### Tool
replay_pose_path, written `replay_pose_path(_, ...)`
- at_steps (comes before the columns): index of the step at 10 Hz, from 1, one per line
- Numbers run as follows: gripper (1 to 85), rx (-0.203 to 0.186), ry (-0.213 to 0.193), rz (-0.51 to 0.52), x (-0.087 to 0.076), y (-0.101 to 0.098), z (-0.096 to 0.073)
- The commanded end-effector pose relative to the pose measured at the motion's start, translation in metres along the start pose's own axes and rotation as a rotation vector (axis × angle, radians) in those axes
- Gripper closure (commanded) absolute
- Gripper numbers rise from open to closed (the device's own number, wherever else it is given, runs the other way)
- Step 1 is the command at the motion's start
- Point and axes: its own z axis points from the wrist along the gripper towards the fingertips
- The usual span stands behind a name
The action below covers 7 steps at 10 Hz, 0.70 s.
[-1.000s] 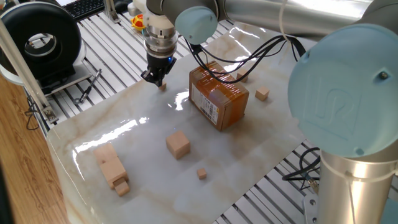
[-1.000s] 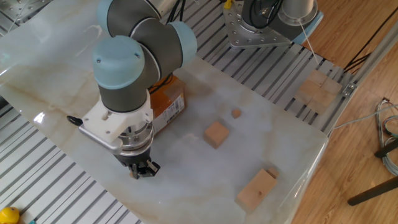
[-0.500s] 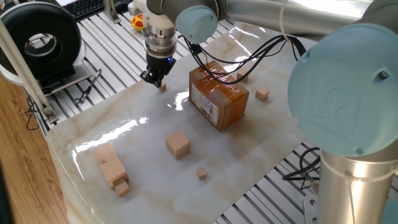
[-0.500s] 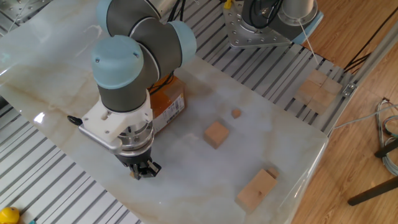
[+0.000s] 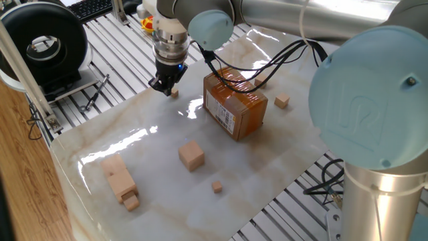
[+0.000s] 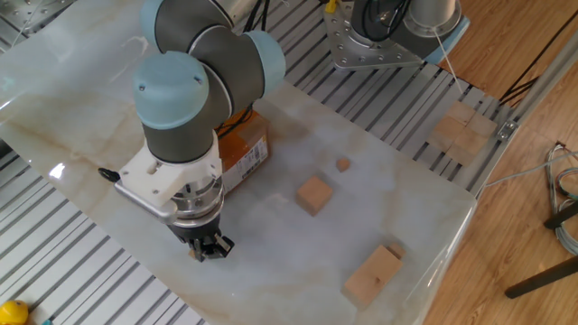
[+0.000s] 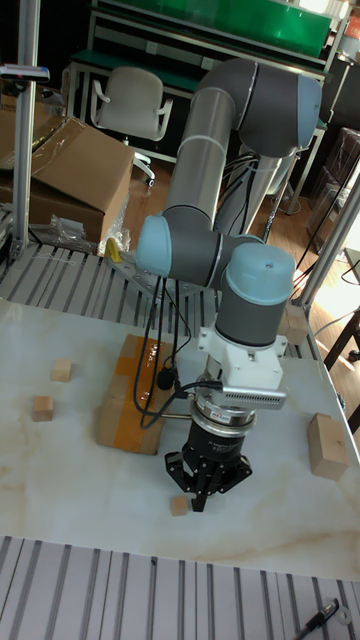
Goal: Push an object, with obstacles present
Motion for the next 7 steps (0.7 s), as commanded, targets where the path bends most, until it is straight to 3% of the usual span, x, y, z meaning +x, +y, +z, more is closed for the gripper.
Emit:
replay_pose_path(1,84.3,-0.010,-0.006,0.000,-0.003,-0.004,0.003)
replay_pose_path(3,84.3,0.000,-0.009,-0.023,-0.001,-0.020,0.009)
replay_pose_path(7,84.3,0.054,0.006,-0.070,0.010,-0.088,-0.003)
